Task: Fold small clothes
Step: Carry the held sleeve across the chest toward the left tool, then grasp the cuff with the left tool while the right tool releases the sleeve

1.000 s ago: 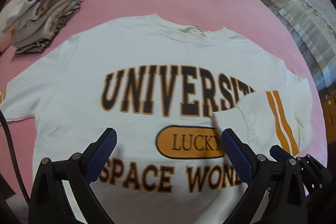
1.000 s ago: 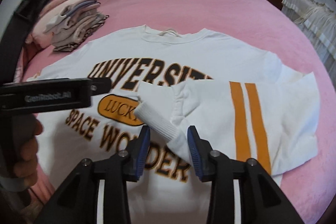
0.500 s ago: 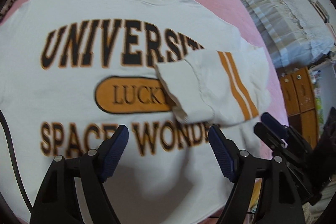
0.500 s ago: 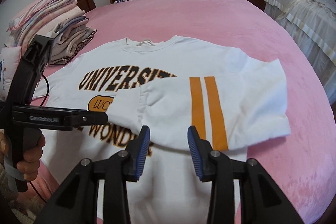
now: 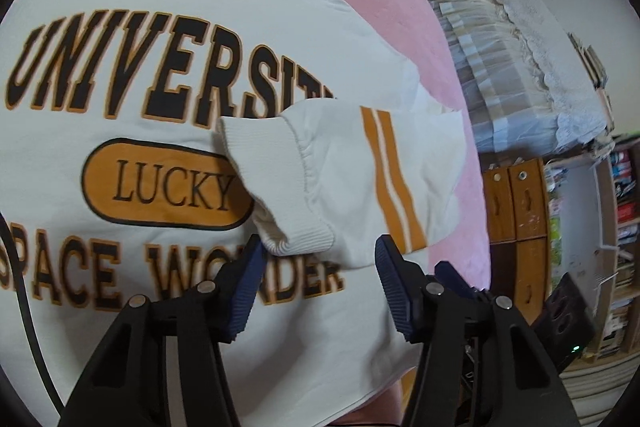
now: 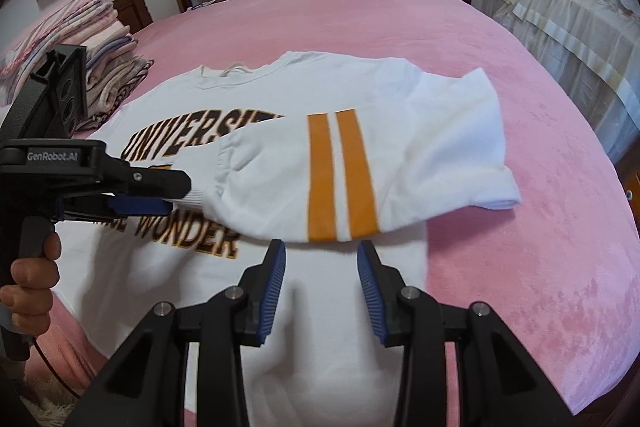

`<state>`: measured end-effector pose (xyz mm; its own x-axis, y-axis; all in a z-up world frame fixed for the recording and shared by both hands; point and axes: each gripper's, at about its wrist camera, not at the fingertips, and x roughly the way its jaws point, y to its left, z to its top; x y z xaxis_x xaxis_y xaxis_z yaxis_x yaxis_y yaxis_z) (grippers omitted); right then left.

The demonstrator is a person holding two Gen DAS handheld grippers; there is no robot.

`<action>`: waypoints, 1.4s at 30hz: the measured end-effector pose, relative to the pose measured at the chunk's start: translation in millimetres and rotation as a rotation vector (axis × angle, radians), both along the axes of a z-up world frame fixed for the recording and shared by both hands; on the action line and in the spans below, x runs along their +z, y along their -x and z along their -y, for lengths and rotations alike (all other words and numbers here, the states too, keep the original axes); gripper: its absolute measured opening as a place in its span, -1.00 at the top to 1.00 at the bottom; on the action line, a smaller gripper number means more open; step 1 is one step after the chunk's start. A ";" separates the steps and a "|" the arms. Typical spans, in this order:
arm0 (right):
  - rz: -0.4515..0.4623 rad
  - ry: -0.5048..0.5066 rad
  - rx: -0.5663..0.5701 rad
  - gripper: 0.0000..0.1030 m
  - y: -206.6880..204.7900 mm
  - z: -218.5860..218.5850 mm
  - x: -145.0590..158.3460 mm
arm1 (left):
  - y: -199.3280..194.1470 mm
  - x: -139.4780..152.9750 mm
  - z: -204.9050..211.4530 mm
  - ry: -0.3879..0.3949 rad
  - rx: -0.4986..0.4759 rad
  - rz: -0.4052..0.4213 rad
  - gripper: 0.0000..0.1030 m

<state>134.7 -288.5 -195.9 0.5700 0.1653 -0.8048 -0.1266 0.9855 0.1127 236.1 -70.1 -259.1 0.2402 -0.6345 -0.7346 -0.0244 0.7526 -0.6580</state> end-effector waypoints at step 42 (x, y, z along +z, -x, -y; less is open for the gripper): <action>0.007 0.032 -0.181 0.27 -25.7 65.5 -2.1 | -48.1 113.9 -24.8 -0.308 0.153 0.309 0.83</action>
<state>160.4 -354.0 -198.0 0.5936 0.0341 -0.8041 0.0528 0.9953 0.0811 284.2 -45.2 -145.2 0.5514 -0.3383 -0.7625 0.0115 0.9171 -0.3986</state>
